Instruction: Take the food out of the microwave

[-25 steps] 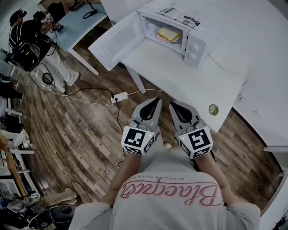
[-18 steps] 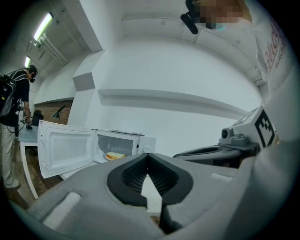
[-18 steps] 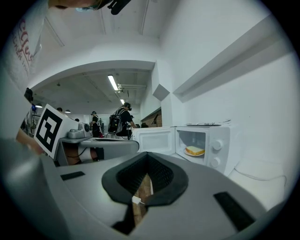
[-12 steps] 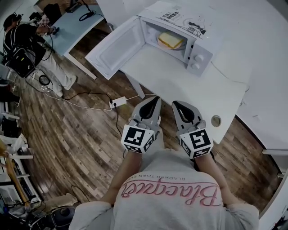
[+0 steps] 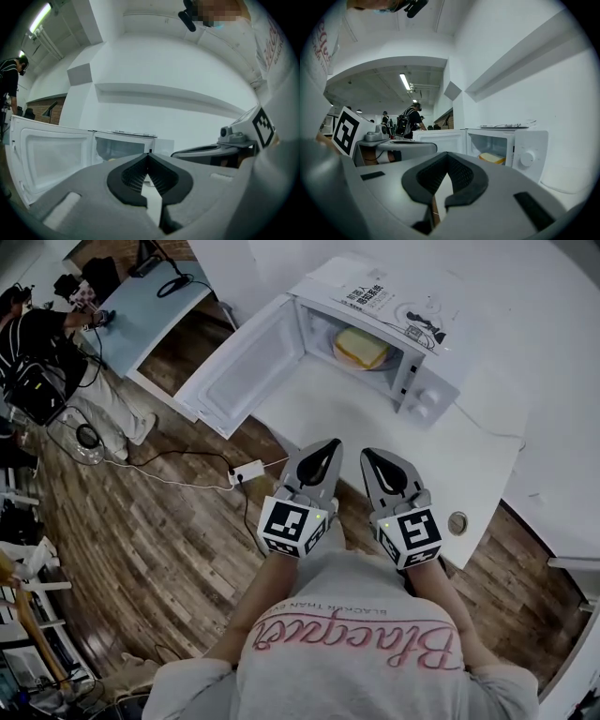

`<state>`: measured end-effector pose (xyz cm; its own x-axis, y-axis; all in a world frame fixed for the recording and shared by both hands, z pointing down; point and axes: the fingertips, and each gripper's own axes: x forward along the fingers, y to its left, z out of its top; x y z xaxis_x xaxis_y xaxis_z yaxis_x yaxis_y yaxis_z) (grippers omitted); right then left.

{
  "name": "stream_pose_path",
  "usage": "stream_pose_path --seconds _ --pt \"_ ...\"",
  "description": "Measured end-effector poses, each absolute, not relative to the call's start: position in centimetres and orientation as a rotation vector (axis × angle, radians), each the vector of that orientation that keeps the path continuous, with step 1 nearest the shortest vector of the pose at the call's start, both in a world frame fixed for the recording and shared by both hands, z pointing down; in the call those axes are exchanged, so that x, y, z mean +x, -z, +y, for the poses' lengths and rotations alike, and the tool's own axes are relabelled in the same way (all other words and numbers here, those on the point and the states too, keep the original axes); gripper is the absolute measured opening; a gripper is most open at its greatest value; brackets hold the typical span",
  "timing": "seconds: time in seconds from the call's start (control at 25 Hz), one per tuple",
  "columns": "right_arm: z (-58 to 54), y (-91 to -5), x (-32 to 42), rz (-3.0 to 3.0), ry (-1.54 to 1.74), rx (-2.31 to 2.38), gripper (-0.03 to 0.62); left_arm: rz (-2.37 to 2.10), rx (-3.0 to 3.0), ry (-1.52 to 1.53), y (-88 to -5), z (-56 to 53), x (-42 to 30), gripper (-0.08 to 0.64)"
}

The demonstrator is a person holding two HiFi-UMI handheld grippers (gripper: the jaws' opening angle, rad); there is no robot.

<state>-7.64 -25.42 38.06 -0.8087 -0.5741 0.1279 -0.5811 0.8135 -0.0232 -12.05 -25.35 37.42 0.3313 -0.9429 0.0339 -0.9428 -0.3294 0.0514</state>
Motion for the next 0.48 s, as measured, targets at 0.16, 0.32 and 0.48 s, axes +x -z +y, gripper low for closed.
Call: stream_pose_path --seconds 0.16,0.32,0.48 --pt "-28.3 -37.8 -8.7 -2.865 -0.097 0.987 0.009 -1.741 2.533 0.0 -37.4 -28.0 -13.1 0.003" --pt "-30.7 -38.2 -9.8 -2.845 -0.116 1.028 0.009 -1.695 2.556 -0.007 -37.7 -30.6 -14.1 0.003" --pt "-32.8 -38.4 -10.9 -2.825 -0.12 1.061 0.009 -1.657 2.569 -0.011 -38.0 -33.0 -15.3 0.003"
